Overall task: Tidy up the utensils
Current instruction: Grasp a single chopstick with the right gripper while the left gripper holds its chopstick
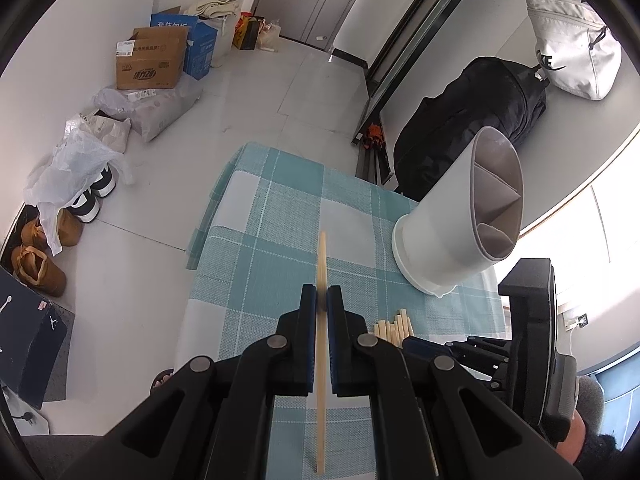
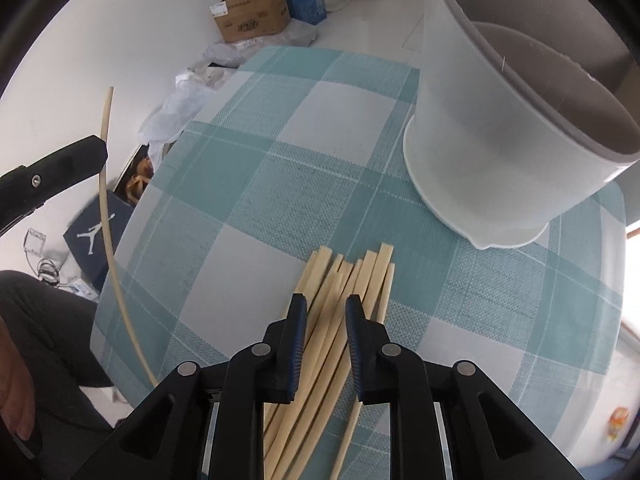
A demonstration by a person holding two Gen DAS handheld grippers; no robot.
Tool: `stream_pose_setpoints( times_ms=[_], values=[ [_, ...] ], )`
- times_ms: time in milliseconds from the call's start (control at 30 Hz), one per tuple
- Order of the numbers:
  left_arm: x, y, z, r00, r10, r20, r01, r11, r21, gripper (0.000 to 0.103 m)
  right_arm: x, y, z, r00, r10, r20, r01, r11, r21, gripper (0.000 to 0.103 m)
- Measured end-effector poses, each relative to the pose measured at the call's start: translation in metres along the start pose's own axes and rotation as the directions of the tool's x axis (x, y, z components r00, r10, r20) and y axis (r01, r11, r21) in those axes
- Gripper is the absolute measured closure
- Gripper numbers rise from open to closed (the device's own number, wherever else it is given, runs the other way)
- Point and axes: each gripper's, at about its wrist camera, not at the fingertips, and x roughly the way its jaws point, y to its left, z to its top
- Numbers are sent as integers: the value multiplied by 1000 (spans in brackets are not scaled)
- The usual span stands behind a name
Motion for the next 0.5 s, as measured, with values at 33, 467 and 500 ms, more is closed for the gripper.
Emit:
stream_pose_setpoints(
  times_ms=[33,467,500],
  values=[
    [0,0,0,1000,1,1,-1,1000,-2,102,0,1,0,1000,-9,4,9,1000,-5,85],
    [-3,-6,-1,1000,1,14,-2,1000,30,102,-23,-28,-7,985,77,156,-96,988,120,103],
    [-3,-7,-1,1000,1,15,-1,999,35,102,-29,-30,-9,980,86,182,-110,986,124,103]
  ],
)
